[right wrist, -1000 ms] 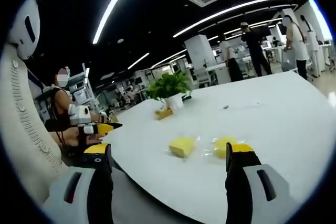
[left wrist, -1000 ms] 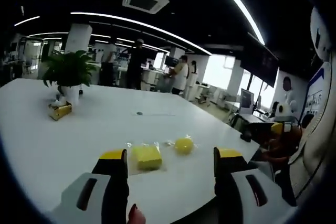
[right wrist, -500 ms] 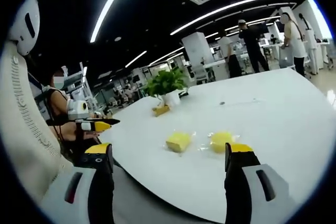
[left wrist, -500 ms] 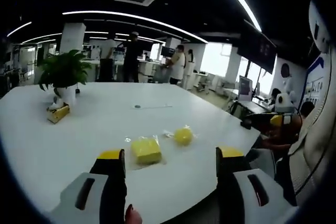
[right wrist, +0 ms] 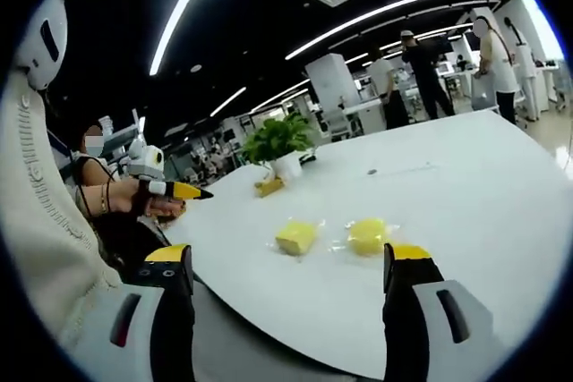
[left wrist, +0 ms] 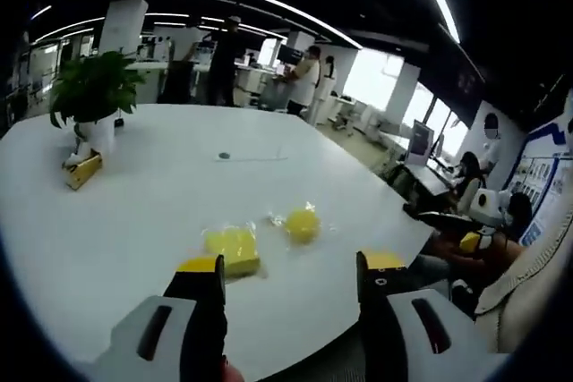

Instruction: Compare the silicone blocks by pressing each to a similar depth, holding the contact briefly, and releasing to observe deformation and rebound differences across the visible hardness samples.

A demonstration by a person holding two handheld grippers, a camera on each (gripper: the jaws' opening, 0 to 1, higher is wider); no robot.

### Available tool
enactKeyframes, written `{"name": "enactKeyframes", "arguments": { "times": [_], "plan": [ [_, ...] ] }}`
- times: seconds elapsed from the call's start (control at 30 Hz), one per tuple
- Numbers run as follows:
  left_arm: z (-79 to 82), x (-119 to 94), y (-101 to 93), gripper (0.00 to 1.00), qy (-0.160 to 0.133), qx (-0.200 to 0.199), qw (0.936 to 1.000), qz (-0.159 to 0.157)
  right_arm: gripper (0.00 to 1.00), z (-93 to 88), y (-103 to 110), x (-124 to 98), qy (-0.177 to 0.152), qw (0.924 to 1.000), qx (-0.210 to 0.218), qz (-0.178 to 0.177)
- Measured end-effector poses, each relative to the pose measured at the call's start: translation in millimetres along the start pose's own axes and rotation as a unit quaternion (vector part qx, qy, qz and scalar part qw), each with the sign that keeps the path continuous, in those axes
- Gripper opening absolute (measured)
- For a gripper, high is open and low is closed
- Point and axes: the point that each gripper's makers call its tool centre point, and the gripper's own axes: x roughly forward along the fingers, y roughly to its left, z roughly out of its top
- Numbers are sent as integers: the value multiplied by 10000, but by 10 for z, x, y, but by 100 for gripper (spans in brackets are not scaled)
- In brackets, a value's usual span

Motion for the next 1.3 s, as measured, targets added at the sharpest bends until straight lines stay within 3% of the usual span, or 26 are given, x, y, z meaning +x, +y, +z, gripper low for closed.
{"name": "enactKeyframes", "arguments": {
  "times": [0.23, 0.43, 0.5, 0.7, 0.8, 0.83, 0.93, 1.03, 1.13, 1.3],
  "plan": [
    [340, 258, -177, 65, 46, -643, 9972, -374, 81, 21, -121, 15, 21, 10000, 49, 38],
    [620, 546, -306, 69, 15, -884, 9943, -601, 81, 85, -255, 75, -50, 9999, 124, 42],
    [685, 679, -358, 70, 57, -1090, 9915, -711, 80, 85, -283, 93, -31, 9999, 129, 61],
    [796, 1109, -443, 70, 189, -2036, 9741, -966, 80, 90, -374, 166, -4, 9997, 207, 124],
    [781, 1324, -461, 72, 296, -2557, 9604, -1066, 80, 68, -431, 211, 27, 9995, 282, 140],
    [770, 1430, -455, 72, 311, -2876, 9512, -1077, 80, 63, -437, 217, 33, 9995, 289, 140],
    [692, 1650, -403, 74, 412, -3420, 9325, -1080, 79, 4, -482, 270, 116, 9991, 373, 164],
    [569, 1872, -327, 73, 547, -3736, 9203, -1019, 79, -27, -532, 307, 144, 9988, 445, 162],
    [420, 2087, -339, 73, 628, -3825, 9163, -1011, 78, -59, -592, 345, 179, 9984, 507, 145],
    [163, 2381, -157, 73, 791, -4055, 9075, -760, 78, -105, -695, 392, 250, 9975, 652, 111]
  ]
}}
